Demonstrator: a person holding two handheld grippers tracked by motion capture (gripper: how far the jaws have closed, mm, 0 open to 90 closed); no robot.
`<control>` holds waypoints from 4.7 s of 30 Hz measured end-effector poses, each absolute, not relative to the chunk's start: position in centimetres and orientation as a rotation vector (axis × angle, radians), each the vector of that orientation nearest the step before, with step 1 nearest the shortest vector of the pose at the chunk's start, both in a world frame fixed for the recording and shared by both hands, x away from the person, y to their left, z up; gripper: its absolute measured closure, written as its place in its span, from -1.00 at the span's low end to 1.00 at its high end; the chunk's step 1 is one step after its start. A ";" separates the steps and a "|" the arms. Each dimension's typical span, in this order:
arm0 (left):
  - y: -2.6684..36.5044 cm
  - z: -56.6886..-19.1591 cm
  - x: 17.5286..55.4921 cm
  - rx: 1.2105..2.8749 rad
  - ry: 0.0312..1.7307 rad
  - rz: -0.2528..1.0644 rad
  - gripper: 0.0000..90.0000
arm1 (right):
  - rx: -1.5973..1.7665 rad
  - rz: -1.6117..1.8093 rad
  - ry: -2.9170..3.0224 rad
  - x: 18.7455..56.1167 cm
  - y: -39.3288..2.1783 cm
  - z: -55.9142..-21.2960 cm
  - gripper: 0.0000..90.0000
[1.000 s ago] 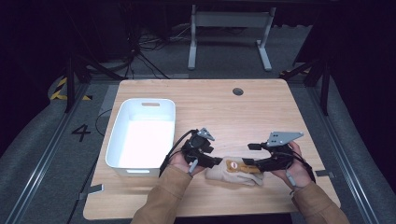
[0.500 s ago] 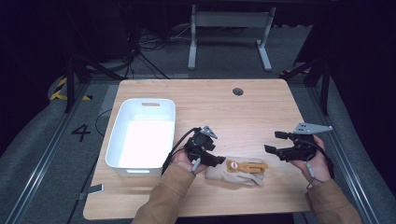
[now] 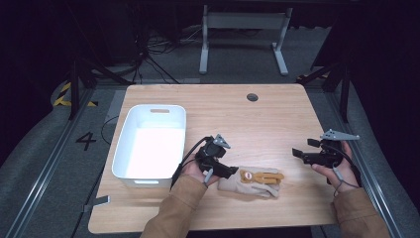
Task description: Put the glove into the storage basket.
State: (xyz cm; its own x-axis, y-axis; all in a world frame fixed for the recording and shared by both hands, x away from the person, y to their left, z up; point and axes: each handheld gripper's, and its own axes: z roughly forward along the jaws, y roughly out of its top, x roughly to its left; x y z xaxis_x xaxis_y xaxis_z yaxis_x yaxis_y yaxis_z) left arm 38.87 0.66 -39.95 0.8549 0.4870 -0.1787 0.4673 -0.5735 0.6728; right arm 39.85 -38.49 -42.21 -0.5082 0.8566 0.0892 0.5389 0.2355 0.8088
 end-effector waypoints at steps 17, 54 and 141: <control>0.3 -41.6 38.7 2.238 0.609 0.016 -0.68 | 1.224 1.061 2.200 39.9 -38.5 -43.1 -0.60; -1.1 -44.9 37.9 2.183 0.317 -0.001 -1.00 | 1.214 1.203 2.270 40.2 -37.7 -43.4 -0.60; -3.5 -45.3 37.6 2.466 0.373 0.105 0.55 | 1.220 1.207 2.275 39.7 -37.7 -43.5 -0.53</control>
State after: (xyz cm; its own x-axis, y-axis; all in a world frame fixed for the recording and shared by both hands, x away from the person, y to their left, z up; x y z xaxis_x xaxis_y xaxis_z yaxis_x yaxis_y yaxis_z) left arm 37.63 -3.52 -45.30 0.9567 0.2908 -0.0152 0.2402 -0.7585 0.6058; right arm 39.69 -37.69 -43.52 -0.5992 0.7908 0.1252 0.5471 0.2902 0.7852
